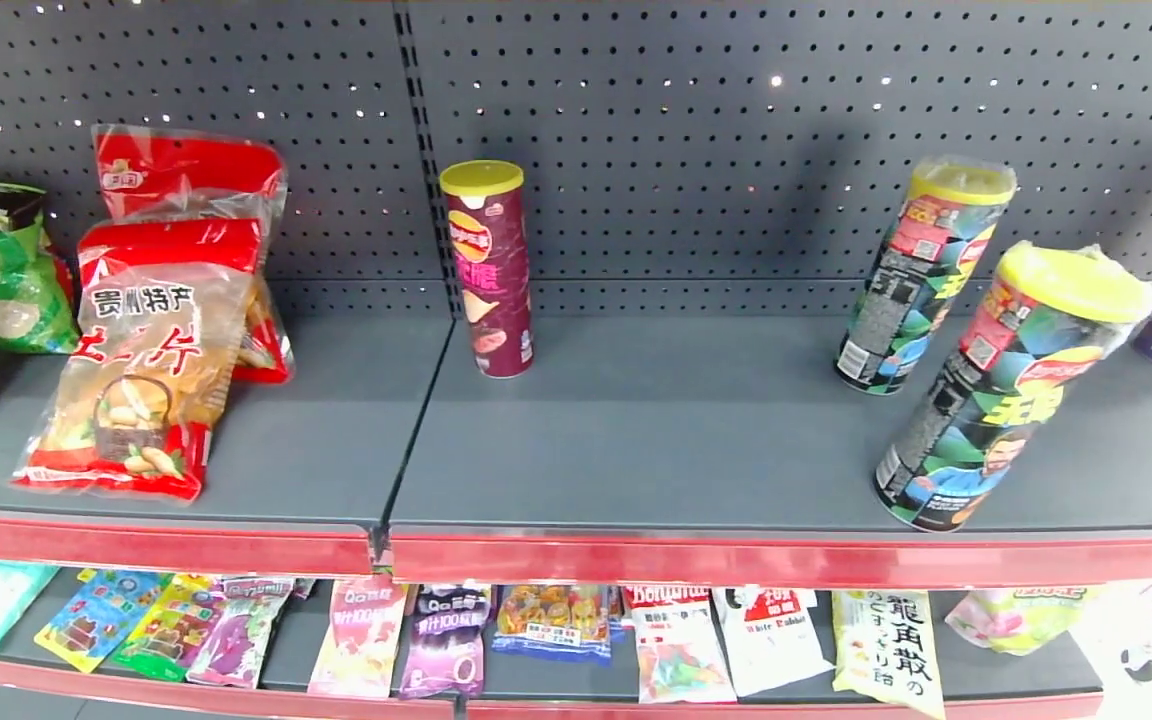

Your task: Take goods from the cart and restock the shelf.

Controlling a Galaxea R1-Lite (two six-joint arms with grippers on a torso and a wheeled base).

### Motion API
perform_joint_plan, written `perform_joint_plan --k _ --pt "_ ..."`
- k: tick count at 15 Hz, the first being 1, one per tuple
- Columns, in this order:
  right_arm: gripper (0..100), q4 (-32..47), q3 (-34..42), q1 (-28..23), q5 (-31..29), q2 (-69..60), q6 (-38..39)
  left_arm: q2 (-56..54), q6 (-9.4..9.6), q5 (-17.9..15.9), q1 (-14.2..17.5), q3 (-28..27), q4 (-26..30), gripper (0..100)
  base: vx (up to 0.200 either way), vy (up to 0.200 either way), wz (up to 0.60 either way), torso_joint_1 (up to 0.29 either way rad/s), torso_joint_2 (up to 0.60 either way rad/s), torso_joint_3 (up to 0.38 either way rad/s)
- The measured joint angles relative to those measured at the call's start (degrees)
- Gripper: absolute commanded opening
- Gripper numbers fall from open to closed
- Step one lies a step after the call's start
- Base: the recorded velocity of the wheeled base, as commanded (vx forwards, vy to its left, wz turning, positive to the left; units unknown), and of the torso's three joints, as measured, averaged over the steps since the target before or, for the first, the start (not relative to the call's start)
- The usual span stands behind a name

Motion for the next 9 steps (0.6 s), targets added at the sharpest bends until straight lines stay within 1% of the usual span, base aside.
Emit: perform_joint_plan --k 4,6,9 --pt "0 0.00 -0.06 0.15 0.93 0.00 0.00 0.00 0.02 0.00 0.00 -0.07 -0.05 100 0.000 0.200 0.00 0.000 0.00 0.001" --pt "0 0.00 -0.17 0.26 5.58 0.09 0.02 0.00 0.00 0.00 0.00 -0.07 -0.07 100 0.000 0.200 0.00 0.005 0.00 0.005" --pt "0 -0.16 -0.87 0.22 10.91 1.29 -0.13 0.00 0.02 0.00 0.00 -0.07 -0.07 100 0.000 0.000 0.00 0.000 0.00 0.000"
